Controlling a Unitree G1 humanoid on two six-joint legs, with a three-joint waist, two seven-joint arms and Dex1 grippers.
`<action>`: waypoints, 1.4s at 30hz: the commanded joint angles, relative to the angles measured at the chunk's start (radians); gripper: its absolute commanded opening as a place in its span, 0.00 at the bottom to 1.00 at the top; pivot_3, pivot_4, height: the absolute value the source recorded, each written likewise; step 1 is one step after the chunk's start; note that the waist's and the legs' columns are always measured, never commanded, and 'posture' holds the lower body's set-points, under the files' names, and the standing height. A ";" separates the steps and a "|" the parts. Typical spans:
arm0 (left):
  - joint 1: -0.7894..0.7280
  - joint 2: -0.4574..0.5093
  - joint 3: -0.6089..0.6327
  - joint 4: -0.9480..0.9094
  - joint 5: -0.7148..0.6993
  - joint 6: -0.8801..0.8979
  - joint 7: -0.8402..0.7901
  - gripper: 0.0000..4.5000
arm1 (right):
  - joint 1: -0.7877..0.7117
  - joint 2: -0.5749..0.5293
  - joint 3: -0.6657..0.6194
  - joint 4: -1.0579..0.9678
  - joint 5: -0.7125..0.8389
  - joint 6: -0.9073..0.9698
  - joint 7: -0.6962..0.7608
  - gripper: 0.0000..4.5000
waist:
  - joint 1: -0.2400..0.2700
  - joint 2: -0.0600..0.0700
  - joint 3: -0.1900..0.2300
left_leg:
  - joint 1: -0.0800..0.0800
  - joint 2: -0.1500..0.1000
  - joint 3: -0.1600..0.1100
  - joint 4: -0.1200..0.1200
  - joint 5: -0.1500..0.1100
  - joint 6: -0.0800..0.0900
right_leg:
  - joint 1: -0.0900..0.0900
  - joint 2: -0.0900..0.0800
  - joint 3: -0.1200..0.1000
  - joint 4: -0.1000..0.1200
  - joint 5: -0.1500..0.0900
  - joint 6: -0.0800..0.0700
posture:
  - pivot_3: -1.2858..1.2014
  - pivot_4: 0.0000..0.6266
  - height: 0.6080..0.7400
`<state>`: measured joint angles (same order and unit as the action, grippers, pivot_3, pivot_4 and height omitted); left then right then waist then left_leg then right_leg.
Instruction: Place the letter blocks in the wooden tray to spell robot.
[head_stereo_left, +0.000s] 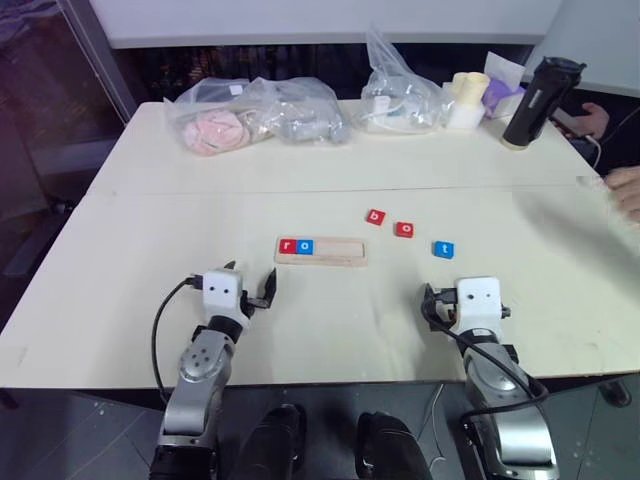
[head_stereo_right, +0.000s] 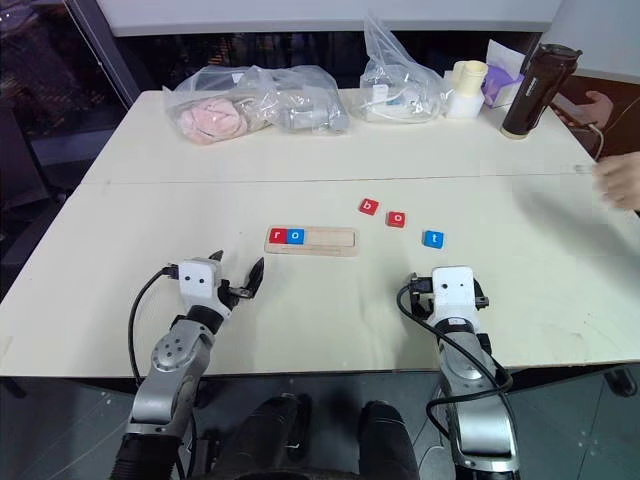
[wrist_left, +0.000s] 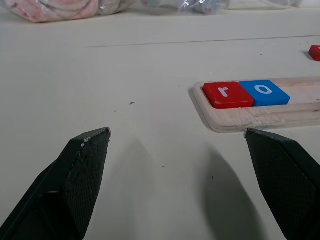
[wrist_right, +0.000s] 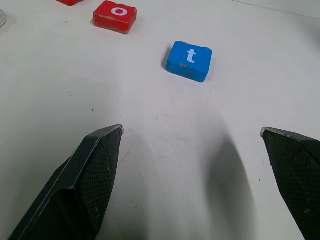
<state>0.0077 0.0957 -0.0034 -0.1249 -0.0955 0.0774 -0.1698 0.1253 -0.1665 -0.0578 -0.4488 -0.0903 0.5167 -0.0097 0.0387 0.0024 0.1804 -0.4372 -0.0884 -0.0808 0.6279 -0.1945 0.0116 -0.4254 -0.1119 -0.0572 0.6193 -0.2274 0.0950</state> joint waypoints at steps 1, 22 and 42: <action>-0.012 0.009 0.010 -0.045 0.000 -0.009 0.000 1.00 | 0.010 -0.006 0.007 -0.020 -0.009 0.008 0.012 1.00 | 0.000 0.000 0.000 | 0.000 0.000 0.000 0.000 0.000 0.000 | 0.000 0.000 0.000 0.000 0.000 0.000 | 0.52 0.24 0.98; -0.035 0.038 0.010 -0.028 -0.030 -0.001 -0.068 1.00 | -0.015 0.006 0.026 0.014 -0.024 -0.035 0.004 1.00 | -0.002 0.000 0.000 | 0.000 0.000 0.000 0.000 0.000 0.000 | 0.000 0.000 0.000 0.000 0.000 0.000 | 0.52 0.24 0.98; -0.405 0.440 0.087 0.206 -0.386 0.217 -0.745 1.00 | -0.142 -0.205 0.039 -0.073 0.116 0.050 0.322 1.00 | -0.004 0.001 0.001 | 0.000 0.001 0.001 0.001 0.002 0.003 | -0.001 0.006 0.000 0.001 0.001 -0.002 | 0.52 0.24 0.98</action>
<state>-0.3835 0.5297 0.0725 0.0655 -0.4534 0.2894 -0.8449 -0.0051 -0.3646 -0.0151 -0.4598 0.0060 0.5559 0.2804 0.0345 0.0036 0.1814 -0.4367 -0.0870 -0.0802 0.6287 -0.1926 0.0147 -0.4263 -0.1054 -0.0571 0.6202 -0.2266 0.0933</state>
